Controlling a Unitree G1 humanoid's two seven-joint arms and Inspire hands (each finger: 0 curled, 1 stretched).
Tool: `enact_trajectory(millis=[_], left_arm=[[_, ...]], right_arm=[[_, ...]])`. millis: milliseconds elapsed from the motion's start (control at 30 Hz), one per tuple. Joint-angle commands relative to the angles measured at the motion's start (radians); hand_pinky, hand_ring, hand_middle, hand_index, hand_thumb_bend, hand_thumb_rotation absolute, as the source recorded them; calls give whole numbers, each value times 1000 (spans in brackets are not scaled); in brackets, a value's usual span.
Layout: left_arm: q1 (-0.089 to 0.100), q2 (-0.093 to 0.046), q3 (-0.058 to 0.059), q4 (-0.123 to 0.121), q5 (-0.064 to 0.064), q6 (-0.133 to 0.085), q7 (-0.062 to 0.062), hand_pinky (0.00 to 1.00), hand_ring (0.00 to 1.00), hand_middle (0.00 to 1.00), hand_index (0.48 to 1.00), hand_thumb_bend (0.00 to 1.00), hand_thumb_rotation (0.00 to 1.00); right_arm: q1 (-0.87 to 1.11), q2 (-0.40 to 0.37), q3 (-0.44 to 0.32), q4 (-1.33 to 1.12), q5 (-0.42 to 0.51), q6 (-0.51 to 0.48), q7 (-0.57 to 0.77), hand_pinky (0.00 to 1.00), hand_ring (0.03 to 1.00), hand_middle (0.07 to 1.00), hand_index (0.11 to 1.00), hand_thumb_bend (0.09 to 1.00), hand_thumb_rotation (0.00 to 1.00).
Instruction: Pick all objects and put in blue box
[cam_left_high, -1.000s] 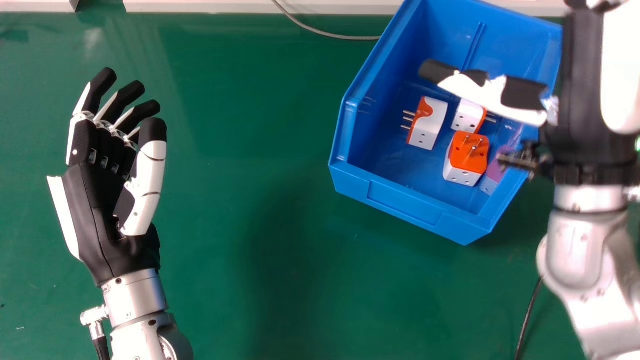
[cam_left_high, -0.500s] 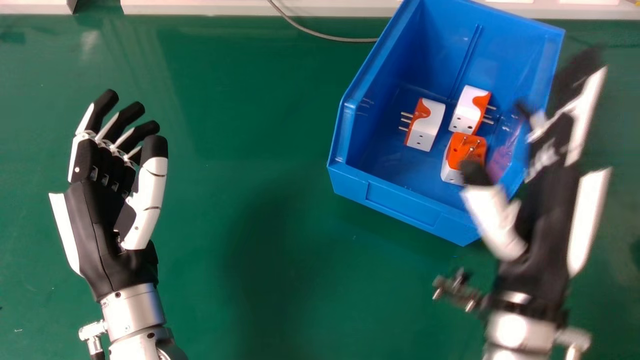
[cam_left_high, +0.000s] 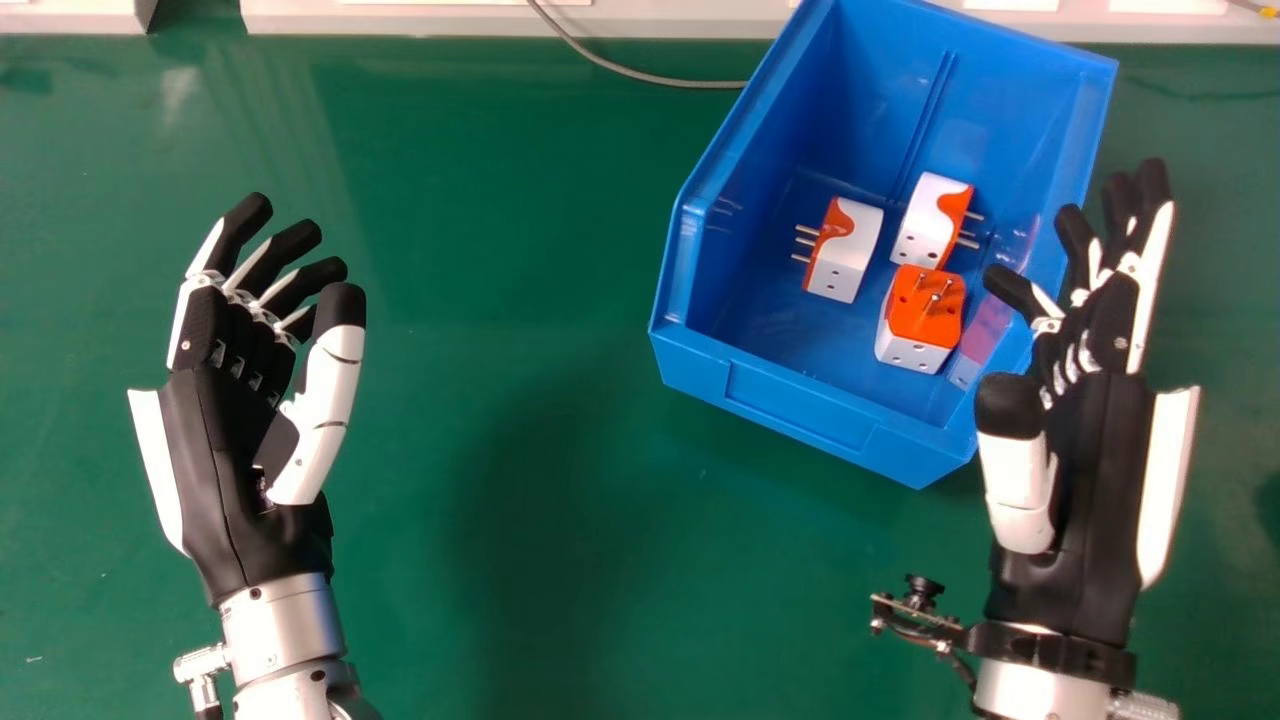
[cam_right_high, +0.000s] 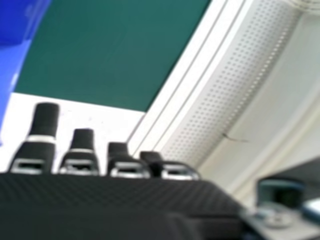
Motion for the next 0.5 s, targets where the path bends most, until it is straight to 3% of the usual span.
enact_trajectory(millis=[0,133,233,333,467], left_arm=[[-8,0,-3,1,3,-29,-1,617,683,753,802,649,424],[-3,-2,-4,2,-16,-34,-11,620,682,754,804,648,425],[5,-5,-8,0,-38,-32,-25,624,684,756,807,643,422],[10,-6,-12,-3,-38,-37,-31,627,687,758,809,637,415],[13,-4,-17,-11,-27,-35,-34,627,688,757,810,625,410]], right_arm=[[21,28,7,-38,-28,-15,0,770,944,990,999,860,998],[42,28,15,-47,-30,-21,6,765,945,992,994,856,1000],[57,24,20,-50,-31,-31,10,769,951,994,994,847,1000],[73,24,25,-65,-26,-28,18,774,954,996,993,833,1000],[84,32,25,-77,-52,-24,5,780,959,998,992,820,1000]])
